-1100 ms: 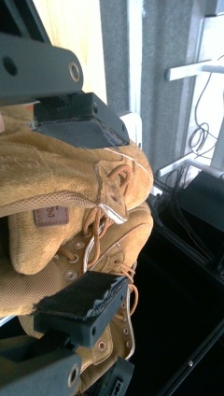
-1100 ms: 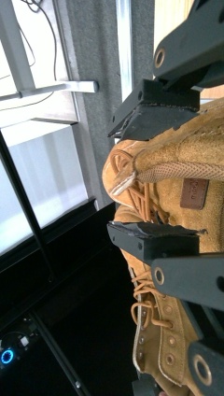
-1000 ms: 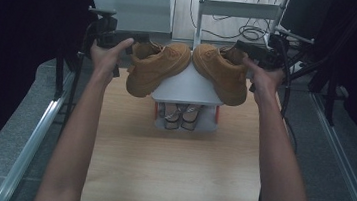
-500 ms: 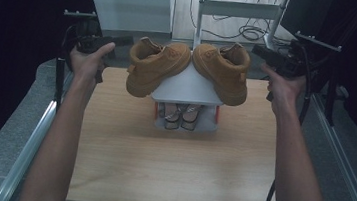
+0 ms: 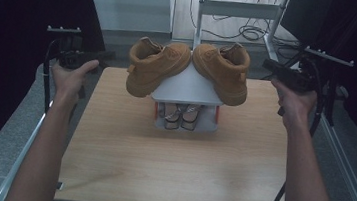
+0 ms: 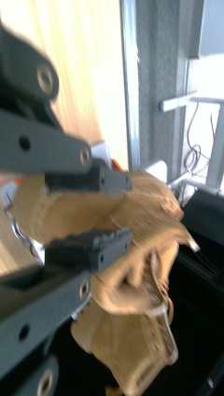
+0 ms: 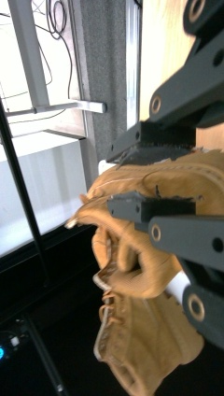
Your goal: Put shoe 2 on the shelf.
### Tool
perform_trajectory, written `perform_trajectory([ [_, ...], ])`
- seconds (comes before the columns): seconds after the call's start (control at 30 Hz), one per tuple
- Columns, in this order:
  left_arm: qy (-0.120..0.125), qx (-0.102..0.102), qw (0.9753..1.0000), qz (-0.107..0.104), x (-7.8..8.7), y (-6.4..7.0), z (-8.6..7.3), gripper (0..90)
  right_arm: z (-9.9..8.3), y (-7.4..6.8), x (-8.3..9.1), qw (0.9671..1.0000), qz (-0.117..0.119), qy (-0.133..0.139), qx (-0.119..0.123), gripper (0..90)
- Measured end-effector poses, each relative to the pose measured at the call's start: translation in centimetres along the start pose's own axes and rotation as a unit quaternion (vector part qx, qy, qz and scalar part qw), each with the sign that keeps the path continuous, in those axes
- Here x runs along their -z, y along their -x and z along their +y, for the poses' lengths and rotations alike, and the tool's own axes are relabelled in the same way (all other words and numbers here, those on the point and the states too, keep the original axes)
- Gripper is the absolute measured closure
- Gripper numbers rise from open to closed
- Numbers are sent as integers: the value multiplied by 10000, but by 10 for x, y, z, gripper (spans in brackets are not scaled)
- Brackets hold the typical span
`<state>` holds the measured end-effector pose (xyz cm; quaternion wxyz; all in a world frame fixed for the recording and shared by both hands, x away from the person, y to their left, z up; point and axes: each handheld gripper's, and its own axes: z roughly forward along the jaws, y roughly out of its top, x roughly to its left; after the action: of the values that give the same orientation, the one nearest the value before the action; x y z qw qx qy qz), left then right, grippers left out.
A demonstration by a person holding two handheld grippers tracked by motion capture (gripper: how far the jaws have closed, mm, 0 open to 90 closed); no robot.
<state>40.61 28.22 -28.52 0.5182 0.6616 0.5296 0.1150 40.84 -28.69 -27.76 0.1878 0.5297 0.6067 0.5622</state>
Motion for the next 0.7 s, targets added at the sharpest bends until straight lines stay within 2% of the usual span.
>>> perform_trajectory([
  [0.13, -83, 90, 9999, -29, -6, -10, -11, 846, -10, 9, -1, 9999, -63, -81, 20, 817],
  [0.27, -184, 96, 9998, -48, -13, -18, -19, 889, -19, 18, -5, 9998, -103, -154, 19, 884],
  [0.43, -283, 141, 9995, -49, -21, -25, -28, 898, -34, 29, -16, 9994, -82, -349, -20, 892],
  [0.7, -394, 197, 9990, 38, -32, -30, -39, 900, -47, 35, -23, 9990, -82, -432, -16, 893],
])
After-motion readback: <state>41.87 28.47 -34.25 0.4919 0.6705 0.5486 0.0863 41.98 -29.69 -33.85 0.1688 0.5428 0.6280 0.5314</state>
